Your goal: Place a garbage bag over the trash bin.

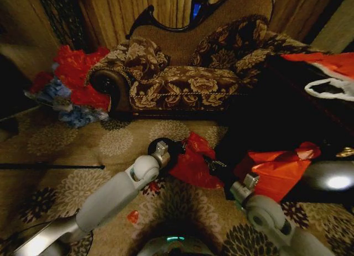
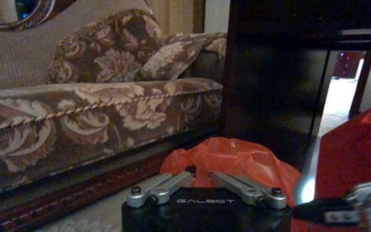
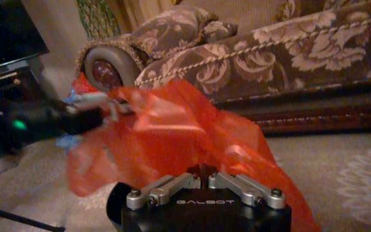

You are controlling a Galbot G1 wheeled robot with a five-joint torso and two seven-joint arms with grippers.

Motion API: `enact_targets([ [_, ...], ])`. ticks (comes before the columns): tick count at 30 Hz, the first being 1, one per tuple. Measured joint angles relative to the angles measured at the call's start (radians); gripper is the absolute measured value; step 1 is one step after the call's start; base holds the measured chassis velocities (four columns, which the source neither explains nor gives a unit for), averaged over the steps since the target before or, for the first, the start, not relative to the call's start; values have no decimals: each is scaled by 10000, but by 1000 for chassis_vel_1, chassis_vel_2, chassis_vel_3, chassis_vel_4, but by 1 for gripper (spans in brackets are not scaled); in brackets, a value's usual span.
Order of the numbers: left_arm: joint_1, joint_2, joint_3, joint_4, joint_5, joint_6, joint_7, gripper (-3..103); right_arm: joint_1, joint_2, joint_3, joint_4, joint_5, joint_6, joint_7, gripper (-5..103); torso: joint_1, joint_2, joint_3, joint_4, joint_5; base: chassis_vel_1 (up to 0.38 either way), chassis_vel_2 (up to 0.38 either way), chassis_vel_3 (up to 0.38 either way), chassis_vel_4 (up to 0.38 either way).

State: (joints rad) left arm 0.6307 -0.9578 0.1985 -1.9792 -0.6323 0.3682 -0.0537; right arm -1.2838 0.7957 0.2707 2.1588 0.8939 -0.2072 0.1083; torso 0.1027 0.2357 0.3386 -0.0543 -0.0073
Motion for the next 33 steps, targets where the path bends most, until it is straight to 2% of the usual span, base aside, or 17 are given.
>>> enact_targets([
  [4,-53,109,-35,-215,-216,58,-26,0,538,124,-320,-375,26,-30,-234,0,0,0,1,-1,-1,0,0,0,0],
  [9,-316,112,83,-276,-556,116,-187,0,1381,343,-743,-384,428,-236,-137,0,0,0,0,1,-3,0,0,0,0],
  [14,-590,-11,211,-339,-900,112,-366,0,1917,622,-1151,-645,367,-251,-68,0,0,0,1,-2,-1,0,0,0,0],
  [17,-705,-68,229,-595,-1325,314,-843,0,2345,1082,-1336,-955,108,-235,-8,0,0,0,0,-2,0,0,0,0,0],
  [21,-686,33,147,-842,-1606,425,-1296,0,2743,1321,-1566,-1160,22,-224,49,0,-1,0,0,-3,-2,0,0,0,0],
  [24,-538,272,-213,-1235,-2012,623,-1746,0,3487,1650,-2126,-1648,-135,-175,118,0,-1,0,0,-2,-3,0,0,0,0],
  [29,-330,509,-665,-1668,-2408,738,-2074,0,4414,2067,-2806,-2207,-254,-121,244,0,0,0,1,-3,-3,0,0,0,0],
  [32,-123,694,-1096,-2078,-3108,811,-2597,0,5323,2490,-3422,-2710,-270,-109,411,0,0,-1,0,2,-4,0,0,0,0],
  [33,-123,694,-1096,-2078,-3108,811,-2597,0,5323,2490,-3422,-2710,-270,-109,411,0,0,-1,0,2,-4,0,0,0,0],
])
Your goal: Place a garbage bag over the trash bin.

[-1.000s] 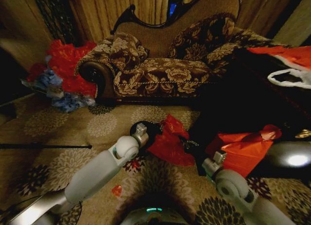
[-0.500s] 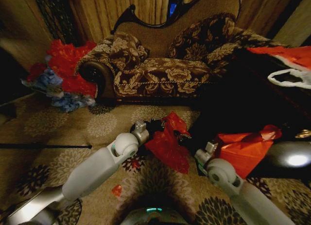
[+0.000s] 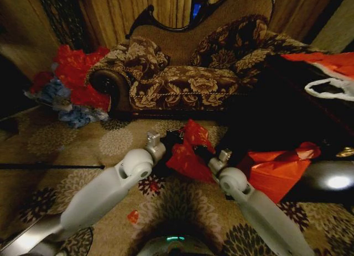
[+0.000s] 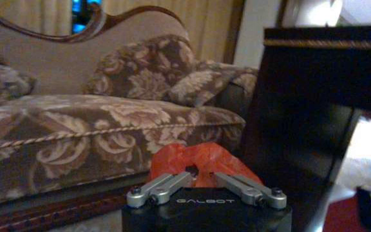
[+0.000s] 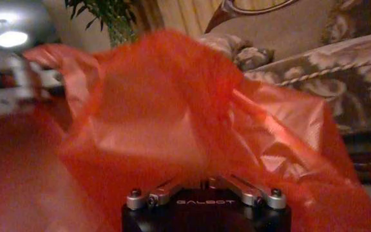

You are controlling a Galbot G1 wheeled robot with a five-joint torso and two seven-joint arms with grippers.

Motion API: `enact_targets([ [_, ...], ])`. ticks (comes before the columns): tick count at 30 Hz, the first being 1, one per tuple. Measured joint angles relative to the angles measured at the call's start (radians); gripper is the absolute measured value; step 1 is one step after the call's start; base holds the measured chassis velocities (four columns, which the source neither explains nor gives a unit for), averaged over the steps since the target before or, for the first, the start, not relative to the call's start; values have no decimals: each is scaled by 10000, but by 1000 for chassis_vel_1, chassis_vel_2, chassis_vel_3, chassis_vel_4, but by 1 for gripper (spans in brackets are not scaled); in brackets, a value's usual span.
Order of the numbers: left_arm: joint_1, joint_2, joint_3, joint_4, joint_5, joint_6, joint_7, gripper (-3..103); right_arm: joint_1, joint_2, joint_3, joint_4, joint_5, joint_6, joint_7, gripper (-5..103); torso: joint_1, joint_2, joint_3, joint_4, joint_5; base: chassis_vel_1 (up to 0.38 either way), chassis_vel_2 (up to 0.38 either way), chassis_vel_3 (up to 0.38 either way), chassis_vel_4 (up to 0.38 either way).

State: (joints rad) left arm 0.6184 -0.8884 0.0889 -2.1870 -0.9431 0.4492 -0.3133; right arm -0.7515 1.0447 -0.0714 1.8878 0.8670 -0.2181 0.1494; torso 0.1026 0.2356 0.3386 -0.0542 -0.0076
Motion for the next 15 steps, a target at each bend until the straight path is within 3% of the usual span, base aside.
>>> enact_targets([
  [6,422,129,-774,-245,-537,-47,-718,0,1256,734,-920,-1128,-62,4,238,0,1,0,0,-3,0,0,0,0,0],
  [11,998,148,-1280,-277,-862,-205,-1047,0,1591,1060,-1383,-1622,-114,-12,410,0,1,0,0,-2,0,0,0,0,0],
  [15,1691,-21,-1760,-264,-923,-467,-1648,0,1817,1317,-1872,-1885,-228,-51,684,0,0,0,0,-3,0,0,0,0,0],
])
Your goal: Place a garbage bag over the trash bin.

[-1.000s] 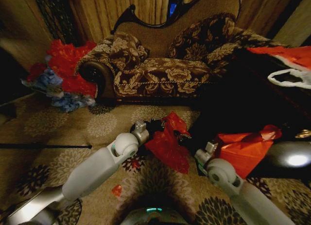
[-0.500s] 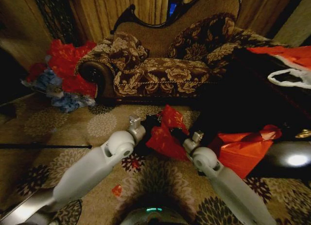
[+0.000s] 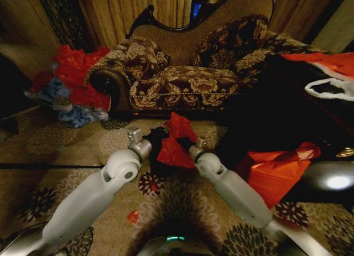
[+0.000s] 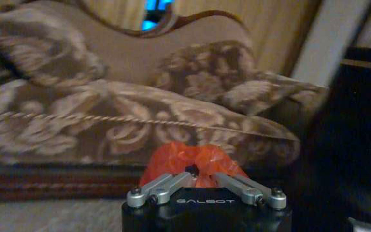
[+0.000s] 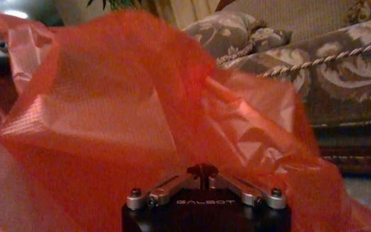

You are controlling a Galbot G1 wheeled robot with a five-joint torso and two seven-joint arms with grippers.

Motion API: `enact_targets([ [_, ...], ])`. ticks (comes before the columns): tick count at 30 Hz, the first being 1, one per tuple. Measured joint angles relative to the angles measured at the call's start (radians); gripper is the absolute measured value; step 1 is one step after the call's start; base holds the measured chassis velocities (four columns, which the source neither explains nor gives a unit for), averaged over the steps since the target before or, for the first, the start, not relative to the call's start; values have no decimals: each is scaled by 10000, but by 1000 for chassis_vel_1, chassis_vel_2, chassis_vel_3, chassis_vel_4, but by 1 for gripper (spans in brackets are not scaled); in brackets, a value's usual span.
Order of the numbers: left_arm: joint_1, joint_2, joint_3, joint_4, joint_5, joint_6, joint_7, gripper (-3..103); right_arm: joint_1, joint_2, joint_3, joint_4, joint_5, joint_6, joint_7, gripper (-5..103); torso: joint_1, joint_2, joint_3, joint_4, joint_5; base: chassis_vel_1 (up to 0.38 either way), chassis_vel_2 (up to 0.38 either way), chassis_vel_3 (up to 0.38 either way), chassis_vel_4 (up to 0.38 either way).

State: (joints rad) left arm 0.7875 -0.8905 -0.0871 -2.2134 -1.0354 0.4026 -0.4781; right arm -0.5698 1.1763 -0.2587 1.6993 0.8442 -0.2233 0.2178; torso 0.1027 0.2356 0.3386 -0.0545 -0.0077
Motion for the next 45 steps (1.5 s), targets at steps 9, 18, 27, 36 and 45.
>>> enact_targets([
  [9,474,-334,-276,407,75,-569,-1148,0,779,496,-741,-920,138,-136,144,0,-1,0,-1,0,4,0,0,0,0],
  [18,94,-1115,-320,1903,-73,-1005,-1433,0,1038,1052,-1168,-2426,-496,-150,-23,0,-1,0,0,-1,4,0,0,0,0],
  [27,-247,-1835,-385,2770,-208,-1149,-1690,0,1474,1599,-1342,-3156,-448,-269,53,0,-1,0,0,1,3,0,0,0,0],
  [36,-550,-2107,-210,2743,-999,-1035,-1975,0,1415,1741,-1247,-3156,-424,-438,160,0,0,0,0,2,4,0,0,0,0],
  [45,-1485,-2829,251,2408,-3163,-903,-3346,0,1164,943,-826,-2206,101,-695,471,0,0,0,0,-1,6,0,0,0,0],
])
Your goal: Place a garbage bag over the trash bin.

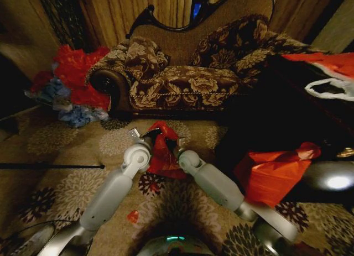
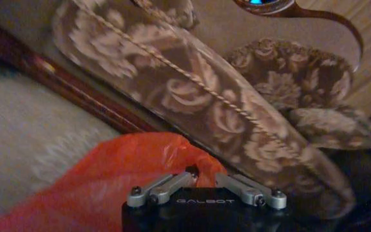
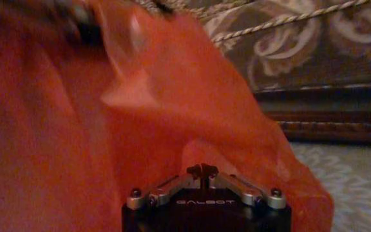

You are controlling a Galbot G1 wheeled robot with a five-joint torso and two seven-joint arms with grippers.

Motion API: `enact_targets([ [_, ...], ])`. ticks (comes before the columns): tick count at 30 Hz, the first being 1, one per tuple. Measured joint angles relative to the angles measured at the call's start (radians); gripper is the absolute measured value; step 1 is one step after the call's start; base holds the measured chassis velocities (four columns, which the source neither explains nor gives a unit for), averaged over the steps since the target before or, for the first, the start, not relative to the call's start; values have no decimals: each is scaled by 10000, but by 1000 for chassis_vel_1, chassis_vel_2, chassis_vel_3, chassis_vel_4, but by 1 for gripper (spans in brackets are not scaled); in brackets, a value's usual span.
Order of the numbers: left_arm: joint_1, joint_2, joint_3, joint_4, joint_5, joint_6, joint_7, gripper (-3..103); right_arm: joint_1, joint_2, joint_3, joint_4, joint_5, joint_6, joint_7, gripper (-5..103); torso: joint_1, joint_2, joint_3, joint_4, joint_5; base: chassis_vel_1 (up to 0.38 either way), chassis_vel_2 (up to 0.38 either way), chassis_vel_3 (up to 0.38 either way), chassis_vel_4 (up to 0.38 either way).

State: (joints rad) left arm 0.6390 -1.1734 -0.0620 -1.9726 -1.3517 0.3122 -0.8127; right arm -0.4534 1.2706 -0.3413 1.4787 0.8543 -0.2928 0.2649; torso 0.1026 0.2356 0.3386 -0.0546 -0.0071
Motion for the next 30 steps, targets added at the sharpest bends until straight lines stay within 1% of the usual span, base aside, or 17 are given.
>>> enact_targets([
  [1,-219,-273,69,78,-319,-121,-173,0,12,-68,54,-19,3,-42,-33,0,0,0,0,-3,1,0,0,0,0],
  [2,-267,-358,71,158,-382,-184,-173,0,18,-80,67,-46,3,-72,-53,0,0,0,0,-3,2,0,0,0,0],
  [3,-287,-514,25,409,-472,-360,-23,0,38,-93,62,-100,-9,-129,-77,0,0,0,0,-2,2,0,0,0,0],
  [5,-273,-540,-2,467,-498,-406,54,0,44,-98,48,-106,-11,-143,-79,0,1,0,1,-2,-1,0,0,0,0],
  [6,-96,-585,-172,645,-689,-608,369,0,82,-134,-61,-117,-11,-290,-101,0,0,0,0,2,-1,0,0,0,0],
  [7,14,-585,-242,675,-794,-704,417,0,126,-151,-131,-143,-11,-368,-114,0,1,0,1,5,-1,0,0,0,0],
  [10,225,-570,-399,683,-1016,-833,440,0,214,-161,-246,-237,-11,-437,-154,0,0,0,0,3,-5,0,0,0,0],
  [11,480,-532,-607,683,-1173,-960,309,0,355,-112,-386,-386,-10,-476,-198,0,1,0,1,3,-3,0,0,0,0],
  [14,654,-515,-791,740,-1191,-1067,208,0,481,-15,-500,-517,-7,-506,-213,0,0,0,0,3,-3,0,0,0,0],
  [16,807,-545,-1061,1116,-1119,-1196,159,0,609,163,-567,-771,-15,-530,-237,0,0,0,0,7,-4,0,0,0,0],
  [18,811,-559,-1083,1237,-1067,-1249,158,0,634,196,-565,-839,-23,-530,-237,0,0,-1,1,8,-5,0,0,0,0],
  [19,805,-571,-1125,1450,-1003,-1324,158,0,699,279,-519,-1026,-49,-529,-258,0,1,0,1,3,-5,0,0,0,0],
  [22,749,-558,-1143,1608,-991,-1377,147,0,774,391,-445,-1226,-75,-524,-277,0,0,0,0,0,-3,0,0,0,0],
  [25,649,-518,-1214,1766,-979,-1493,-19,0,856,684,-352,-1533,-125,-512,-279,0,1,0,1,-1,-4,0,0,0,0],
  [26,649,-518,-1214,1766,-979,-1493,-19,0,856,684,-352,-1533,-125,-512,-279,0,1,0,1,-1,-4,0,0,0,0],
  [28,593,-474,-1430,1788,-1003,-1541,-197,0,887,951,-372,-1717,-171,-491,-279,0,0,0,0,3,-3,0,0,0,0],
  [30,571,-465,-1510,1788,-1020,-1553,-286,0,893,1034,-416,-1765,-170,-486,-279,0,0,1,0,3,-4,0,0,0,0],
])
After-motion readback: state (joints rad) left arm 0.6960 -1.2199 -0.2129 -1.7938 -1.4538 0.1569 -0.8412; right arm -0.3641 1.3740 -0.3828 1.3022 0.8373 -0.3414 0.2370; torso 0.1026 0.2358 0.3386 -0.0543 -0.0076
